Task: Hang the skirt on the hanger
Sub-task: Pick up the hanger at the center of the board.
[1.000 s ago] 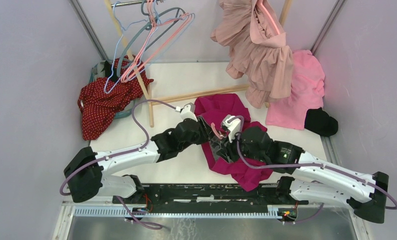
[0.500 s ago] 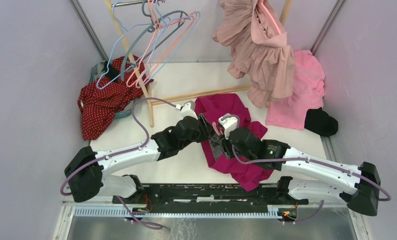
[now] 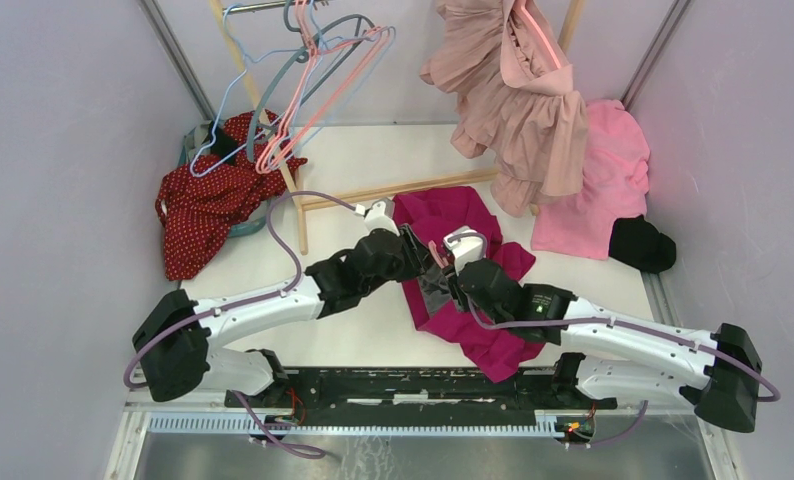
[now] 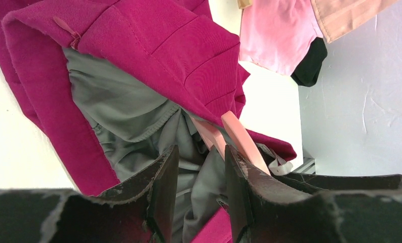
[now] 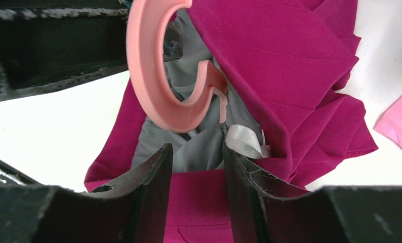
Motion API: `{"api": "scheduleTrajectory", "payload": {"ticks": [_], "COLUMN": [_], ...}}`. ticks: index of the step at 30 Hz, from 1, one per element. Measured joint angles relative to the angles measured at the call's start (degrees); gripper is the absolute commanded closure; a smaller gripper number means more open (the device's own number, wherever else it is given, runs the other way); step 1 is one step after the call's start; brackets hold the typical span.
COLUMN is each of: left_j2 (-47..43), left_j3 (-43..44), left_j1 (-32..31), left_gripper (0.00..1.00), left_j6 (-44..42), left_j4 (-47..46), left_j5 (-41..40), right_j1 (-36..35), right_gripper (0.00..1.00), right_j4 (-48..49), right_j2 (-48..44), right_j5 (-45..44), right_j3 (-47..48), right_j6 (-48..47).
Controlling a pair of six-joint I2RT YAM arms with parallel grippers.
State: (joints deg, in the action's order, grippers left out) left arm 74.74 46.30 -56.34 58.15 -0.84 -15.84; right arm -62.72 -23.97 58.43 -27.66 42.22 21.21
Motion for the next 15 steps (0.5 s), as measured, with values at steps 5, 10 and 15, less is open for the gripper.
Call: {"api": "scheduleTrajectory", "payload": {"ticks": [5,10,15], "left_j2": [0.5,0.7,1.0], "left_j3": [0.7,1.1,1.9], "left_j1": [0.0,0.1,0.4], "left_gripper": [0.55,0.55,0.54], "left_j6": [-0.6,-0.8,-1.4], "left_j4": [-0.1,-0.1,-0.2], "left_j5": [0.6,1.2,1.5], "right_j1": [0.3,0.3,0.7], "right_gripper": [0.54,0.54,0.57], "right_j4": [6.1,14.4,22.2], "right_j2": [-0.8,-3.1,-3.5], "right_j5": [-1.6,-2.9,-3.9], "right_j3": [-4.0,-8.5,-11.5], "right_j6": [-1.2,-3.1,-4.8]}}
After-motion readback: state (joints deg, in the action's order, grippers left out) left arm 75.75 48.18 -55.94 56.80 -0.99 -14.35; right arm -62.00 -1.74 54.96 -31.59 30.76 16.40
